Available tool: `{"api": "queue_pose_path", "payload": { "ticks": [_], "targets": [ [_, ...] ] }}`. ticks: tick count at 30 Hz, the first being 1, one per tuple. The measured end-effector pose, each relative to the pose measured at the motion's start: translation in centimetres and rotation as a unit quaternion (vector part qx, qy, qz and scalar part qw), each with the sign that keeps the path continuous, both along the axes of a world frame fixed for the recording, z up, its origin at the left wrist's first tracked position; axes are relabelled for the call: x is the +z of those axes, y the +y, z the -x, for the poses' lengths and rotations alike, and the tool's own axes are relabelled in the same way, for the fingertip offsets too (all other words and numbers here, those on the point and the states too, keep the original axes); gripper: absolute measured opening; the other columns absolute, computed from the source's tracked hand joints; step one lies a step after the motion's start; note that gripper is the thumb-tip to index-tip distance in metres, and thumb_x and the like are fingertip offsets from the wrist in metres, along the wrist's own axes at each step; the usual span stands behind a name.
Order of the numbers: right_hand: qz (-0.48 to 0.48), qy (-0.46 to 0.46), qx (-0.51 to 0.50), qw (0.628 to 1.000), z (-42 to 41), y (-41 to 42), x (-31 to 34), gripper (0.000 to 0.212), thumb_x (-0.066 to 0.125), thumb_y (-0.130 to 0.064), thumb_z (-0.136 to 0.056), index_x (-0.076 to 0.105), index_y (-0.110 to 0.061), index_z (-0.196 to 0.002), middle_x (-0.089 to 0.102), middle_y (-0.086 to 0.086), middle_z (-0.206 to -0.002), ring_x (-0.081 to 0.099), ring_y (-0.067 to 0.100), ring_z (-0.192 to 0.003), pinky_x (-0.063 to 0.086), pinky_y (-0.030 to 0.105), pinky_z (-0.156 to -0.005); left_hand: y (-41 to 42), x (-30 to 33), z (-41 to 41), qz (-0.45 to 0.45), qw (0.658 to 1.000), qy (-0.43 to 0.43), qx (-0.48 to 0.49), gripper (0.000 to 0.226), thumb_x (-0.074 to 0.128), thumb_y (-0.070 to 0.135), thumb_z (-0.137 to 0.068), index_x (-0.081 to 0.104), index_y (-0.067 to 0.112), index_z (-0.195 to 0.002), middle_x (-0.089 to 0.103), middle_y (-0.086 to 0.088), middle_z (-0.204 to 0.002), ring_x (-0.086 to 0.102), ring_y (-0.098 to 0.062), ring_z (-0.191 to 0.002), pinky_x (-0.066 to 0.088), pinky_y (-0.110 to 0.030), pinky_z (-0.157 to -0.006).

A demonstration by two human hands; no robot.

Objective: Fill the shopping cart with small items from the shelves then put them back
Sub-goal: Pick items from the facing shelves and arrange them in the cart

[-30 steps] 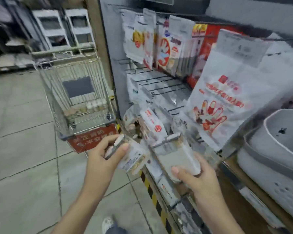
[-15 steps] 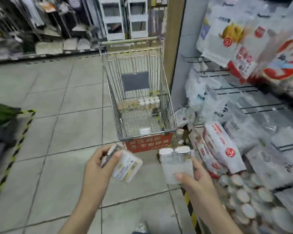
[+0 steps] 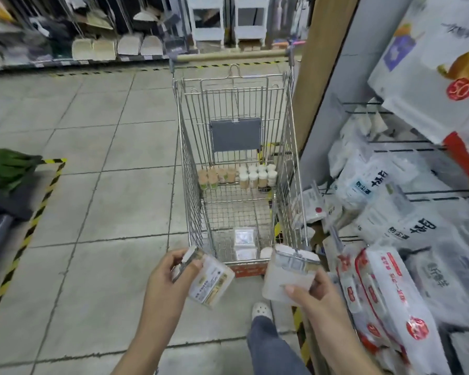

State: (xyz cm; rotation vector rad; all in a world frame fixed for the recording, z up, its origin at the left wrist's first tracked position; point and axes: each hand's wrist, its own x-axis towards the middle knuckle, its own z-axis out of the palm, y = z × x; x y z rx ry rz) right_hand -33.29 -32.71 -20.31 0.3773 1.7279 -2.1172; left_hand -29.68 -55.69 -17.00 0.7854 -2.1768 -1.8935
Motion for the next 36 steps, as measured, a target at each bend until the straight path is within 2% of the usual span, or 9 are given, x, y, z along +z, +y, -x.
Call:
{"api": "queue_pose_path", "payload": {
  "ticks": [3, 6, 10, 15, 18, 23, 28, 32, 36],
  "targets": [
    [-0.02, 0.003, 0.034, 0.999, 5.2, -0.2, -0.9, 0.039, 0.071, 0.015, -0.074, 0.06, -0.011, -0.1, 0.074, -0.005, -0.075, 0.068, 0.004, -0.069, 0.05, 0.013, -0.056, 0.2, -0.4, 4.4, 0.009, 1.0, -0.008, 0.028, 0.011, 0.06, 0.007, -0.089, 0.067, 0.014, -0.093, 0.068, 0.005, -0.081, 0.06, 0.0, -0.071, 0.045, -0.01, -0.06],
    [-0.066, -0.01, 0.058, 0.996, 9.9, -0.9, -2.2, 0.036, 0.073, 0.004, -0.077, 0.06, -0.014, -0.106, 0.072, 0.004, -0.097, 0.067, 0.015, -0.09, 0.053, 0.024, -0.072, 0.5, -1.3, 9.0, 0.01, 0.999, -0.019, 0.048, 0.011, 0.059, 0.005, -0.09, 0.065, 0.009, -0.097, 0.066, -0.003, -0.087, 0.061, -0.001, -0.069, 0.045, -0.01, -0.053],
    [-0.077, -0.037, 0.083, 0.993, 14.0, -2.0, -3.4, 0.078, 0.081, -0.017, -0.071, 0.042, -0.006, -0.137, 0.058, 0.012, -0.131, 0.054, 0.026, -0.12, 0.042, 0.048, -0.104, 0.6, -2.3, 13.5, 0.009, 0.998, -0.041, 0.053, 0.012, 0.059, 0.009, -0.091, 0.061, 0.009, -0.102, 0.065, -0.006, -0.092, 0.063, 0.001, -0.066, 0.046, -0.011, -0.049],
    [-0.112, -0.064, 0.101, 0.987, 19.3, -3.6, -5.3, 0.057, 0.069, -0.008, -0.084, 0.046, -0.014, -0.136, 0.061, 0.002, -0.121, 0.059, 0.019, -0.109, 0.049, 0.031, -0.097, -0.9, -5.6, 18.3, 0.043, 0.993, -0.09, 0.056, 0.014, 0.062, 0.024, -0.089, 0.056, 0.026, -0.102, 0.064, -0.001, -0.102, 0.064, -0.016, -0.091, 0.052, -0.031, -0.072],
    [-0.131, -0.065, 0.113, 0.983, 22.4, -5.3, -7.1, 0.028, 0.064, -0.006, -0.087, 0.055, -0.019, -0.11, 0.065, -0.002, -0.095, 0.064, 0.006, -0.081, 0.051, 0.01, -0.066, -2.1, -8.2, 21.6, 0.072, 0.989, -0.113, 0.067, 0.027, 0.059, 0.016, -0.091, 0.051, 0.02, -0.116, 0.058, 0.0, -0.115, 0.055, -0.016, -0.106, 0.043, -0.022, -0.079],
    [-0.181, -0.067, 0.129, 0.973, 28.0, -9.5, -12.3, 0.062, 0.074, -0.023, -0.081, 0.045, -0.016, -0.136, 0.061, -0.001, -0.124, 0.059, 0.018, -0.113, 0.046, 0.046, -0.102, -5.0, -14.2, 27.8, 0.092, 0.981, -0.151, 0.075, 0.034, 0.055, 0.016, -0.093, 0.048, 0.015, -0.127, 0.049, 0.007, -0.118, 0.046, -0.007, -0.11, 0.036, -0.025, -0.092],
    [-0.23, -0.08, 0.141, 0.96, 33.9, -14.0, -19.1, 0.019, 0.073, -0.013, -0.082, 0.06, -0.021, -0.093, 0.07, -0.001, -0.094, 0.066, 0.018, -0.088, 0.052, 0.033, -0.082, -6.7, -21.2, 33.4, 0.094, 0.975, -0.181, 0.089, 0.038, 0.055, 0.017, -0.094, 0.046, 0.011, -0.13, 0.046, 0.004, -0.126, 0.045, 0.005, -0.094, 0.033, -0.022, -0.09],
    [-0.237, -0.094, 0.141, 0.957, 37.7, -17.4, -24.7, 0.019, 0.073, -0.008, -0.082, 0.057, -0.018, -0.077, 0.063, 0.0, -0.074, 0.059, 0.015, -0.071, 0.042, 0.012, -0.057, -8.6, -27.5, 36.9, 0.077, 0.968, -0.21, 0.114, 0.044, 0.064, 0.023, -0.089, 0.051, 0.009, -0.129, 0.051, -0.003, -0.123, 0.049, -0.015, -0.113, 0.036, -0.026, -0.092],
    [-0.247, -0.095, 0.156, 0.952, 40.4, -20.3, -30.2, 0.022, 0.074, -0.008, -0.081, 0.057, -0.021, -0.074, 0.061, 0.001, -0.072, 0.056, 0.016, -0.068, 0.042, 0.022, -0.062, -10.0, -32.7, 39.8, 0.066, 0.961, -0.218, 0.159, 0.046, 0.067, 0.026, -0.087, 0.054, 0.013, -0.129, 0.051, -0.002, -0.119, 0.048, -0.016, -0.115, 0.036, -0.025, -0.094]
  ]
}}
